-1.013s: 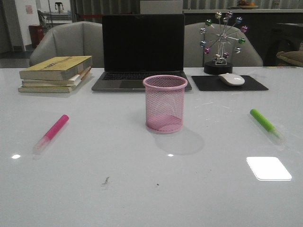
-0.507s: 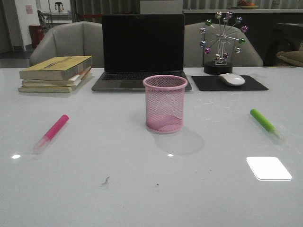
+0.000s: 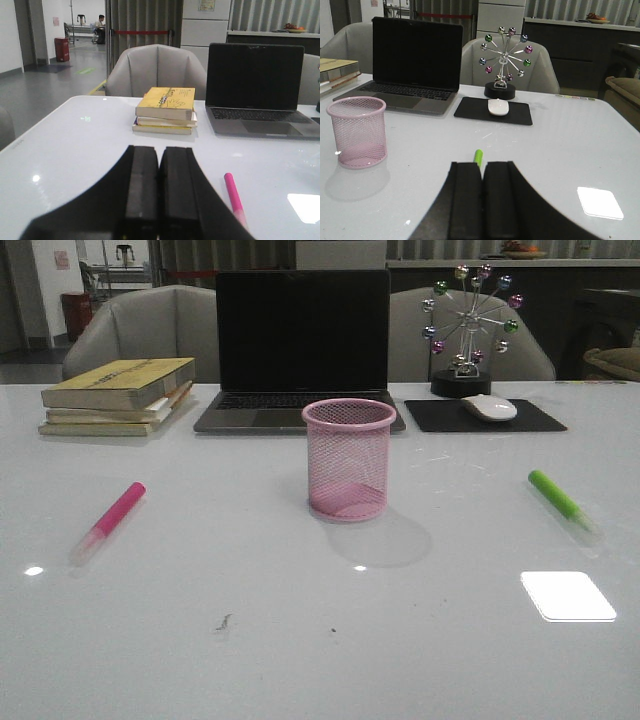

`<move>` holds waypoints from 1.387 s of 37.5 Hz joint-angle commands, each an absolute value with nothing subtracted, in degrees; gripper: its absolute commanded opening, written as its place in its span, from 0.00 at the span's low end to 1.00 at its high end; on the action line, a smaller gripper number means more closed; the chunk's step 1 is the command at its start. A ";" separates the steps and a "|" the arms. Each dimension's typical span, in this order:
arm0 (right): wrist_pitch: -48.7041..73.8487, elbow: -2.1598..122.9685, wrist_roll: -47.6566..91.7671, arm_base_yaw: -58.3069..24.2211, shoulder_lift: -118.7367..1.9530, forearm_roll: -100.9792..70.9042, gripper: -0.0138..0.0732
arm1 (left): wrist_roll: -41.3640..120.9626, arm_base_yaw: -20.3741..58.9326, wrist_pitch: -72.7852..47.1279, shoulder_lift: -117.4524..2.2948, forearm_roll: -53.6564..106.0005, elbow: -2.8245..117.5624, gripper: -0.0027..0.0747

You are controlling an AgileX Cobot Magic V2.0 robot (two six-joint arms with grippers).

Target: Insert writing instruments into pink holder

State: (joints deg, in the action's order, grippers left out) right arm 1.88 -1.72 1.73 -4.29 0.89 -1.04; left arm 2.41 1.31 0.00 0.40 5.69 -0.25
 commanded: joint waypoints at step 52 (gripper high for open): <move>10.12 38.98 1.26 -4.29 -30.65 -0.50 0.65 | 2.13 1.20 -5.20 -34.36 6.82 40.49 0.68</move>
State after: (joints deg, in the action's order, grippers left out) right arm 14.75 37.20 1.07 -4.29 -28.70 -1.04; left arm 2.41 1.31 -9.49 -32.36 5.67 38.84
